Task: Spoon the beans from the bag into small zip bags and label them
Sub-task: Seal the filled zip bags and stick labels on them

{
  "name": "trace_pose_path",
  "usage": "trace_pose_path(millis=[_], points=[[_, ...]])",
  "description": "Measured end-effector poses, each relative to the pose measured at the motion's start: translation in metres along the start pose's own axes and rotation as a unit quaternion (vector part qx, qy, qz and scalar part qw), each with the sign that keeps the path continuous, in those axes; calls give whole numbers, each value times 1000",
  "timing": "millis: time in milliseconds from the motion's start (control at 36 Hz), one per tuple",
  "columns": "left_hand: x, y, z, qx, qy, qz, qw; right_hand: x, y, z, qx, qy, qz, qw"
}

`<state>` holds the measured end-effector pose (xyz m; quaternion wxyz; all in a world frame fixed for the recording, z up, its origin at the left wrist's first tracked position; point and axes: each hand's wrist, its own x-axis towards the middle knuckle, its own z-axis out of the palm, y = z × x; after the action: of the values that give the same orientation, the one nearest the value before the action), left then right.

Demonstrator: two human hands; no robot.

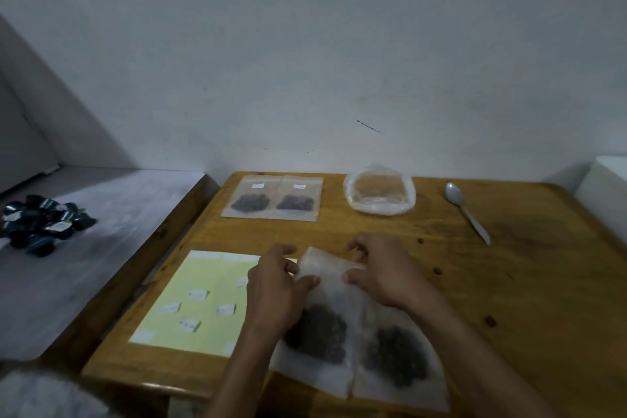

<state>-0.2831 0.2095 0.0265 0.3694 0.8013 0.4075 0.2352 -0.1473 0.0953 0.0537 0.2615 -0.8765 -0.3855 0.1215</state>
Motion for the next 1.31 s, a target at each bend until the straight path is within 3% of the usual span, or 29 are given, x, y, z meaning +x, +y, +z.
trace_pose_path(millis=[111, 222, 361, 528, 611, 722, 806, 889, 944, 1111, 1306], points=[[-2, 1, -8, -132, -14, -18, 991, 3, 1, 1, -1, 1, -23, 1000], [-8, 3, -28, -247, -42, -41, 967, 7, -3, -3, 174, -12, -32, 984], [-11, 0, -60, -375, -29, -116, 919, 15, -24, -2, 393, -56, 1, 918], [-15, -13, -94, -469, -20, -146, 871, 19, -73, 19, 534, -127, 13, 836], [-22, -19, -108, -493, -5, -156, 856, 19, -98, 33, 550, -110, 4, 828], [-31, -31, -127, -502, -1, -189, 844, 16, -127, 47, 520, -116, -22, 846], [-33, -45, -138, -480, 46, -200, 853, 14, -139, 58, 475, -119, -44, 871], [-34, -62, -151, -458, 115, -208, 856, 15, -136, 68, 299, -74, -84, 948], [-35, -73, -161, -458, 158, -221, 846, 15, -130, 75, 153, -67, -115, 979], [-30, -87, -172, -465, 213, -206, 834, 14, -122, 96, -64, -128, -72, 987], [-24, -82, -170, -468, 201, -195, 838, 12, -128, 106, -92, -138, -48, 985]])
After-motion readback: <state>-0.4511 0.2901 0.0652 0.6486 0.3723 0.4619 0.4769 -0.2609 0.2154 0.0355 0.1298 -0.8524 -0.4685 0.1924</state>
